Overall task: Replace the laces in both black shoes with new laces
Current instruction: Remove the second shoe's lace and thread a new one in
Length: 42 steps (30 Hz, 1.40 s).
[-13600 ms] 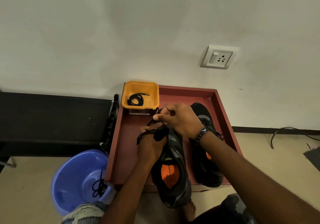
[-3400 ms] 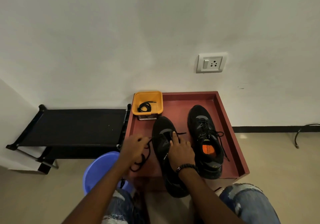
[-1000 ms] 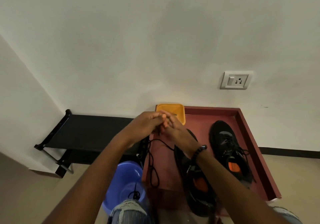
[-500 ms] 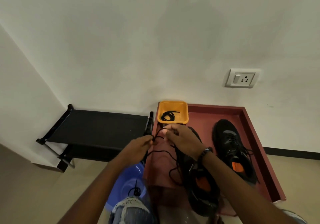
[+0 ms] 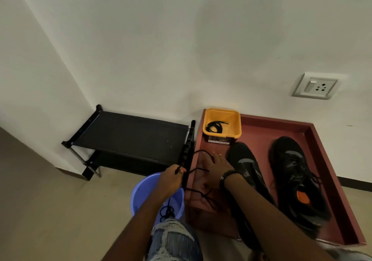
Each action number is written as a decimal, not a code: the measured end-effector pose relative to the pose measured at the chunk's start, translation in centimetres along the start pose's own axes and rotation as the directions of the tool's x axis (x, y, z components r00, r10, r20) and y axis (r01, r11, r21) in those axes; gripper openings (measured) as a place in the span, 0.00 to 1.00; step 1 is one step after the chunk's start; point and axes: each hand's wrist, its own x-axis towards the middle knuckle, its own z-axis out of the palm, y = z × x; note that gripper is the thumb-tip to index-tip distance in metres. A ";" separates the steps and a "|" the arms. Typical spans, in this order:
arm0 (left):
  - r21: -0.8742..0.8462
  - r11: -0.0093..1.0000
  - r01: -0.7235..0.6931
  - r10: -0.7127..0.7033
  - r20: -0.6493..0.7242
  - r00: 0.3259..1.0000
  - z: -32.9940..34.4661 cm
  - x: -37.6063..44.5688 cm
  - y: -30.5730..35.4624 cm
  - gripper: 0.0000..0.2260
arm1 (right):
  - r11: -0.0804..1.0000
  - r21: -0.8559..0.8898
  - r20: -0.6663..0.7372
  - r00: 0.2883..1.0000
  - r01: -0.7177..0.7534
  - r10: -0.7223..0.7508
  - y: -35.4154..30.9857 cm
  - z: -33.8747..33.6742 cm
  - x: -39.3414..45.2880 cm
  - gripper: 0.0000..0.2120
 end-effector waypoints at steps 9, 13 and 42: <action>-0.255 0.964 0.074 -0.063 0.051 0.997 2.1 0.1 -1.6 0.13 | 0.980 0.192 -0.195 0.981 0.044 -0.005 -2.1 0.9 -3.8 0.11; -0.327 0.945 0.030 -0.028 0.009 1.000 1.5 -1.2 -1.0 0.11 | 0.805 0.588 -0.165 0.986 0.079 0.023 -3.1 0.0 -6.4 0.07; 0.054 0.995 -0.088 0.092 -0.071 0.993 -10.1 -0.7 -7.0 0.16 | 0.866 0.402 -0.225 0.949 0.297 -0.221 -18.6 -1.5 0.9 0.10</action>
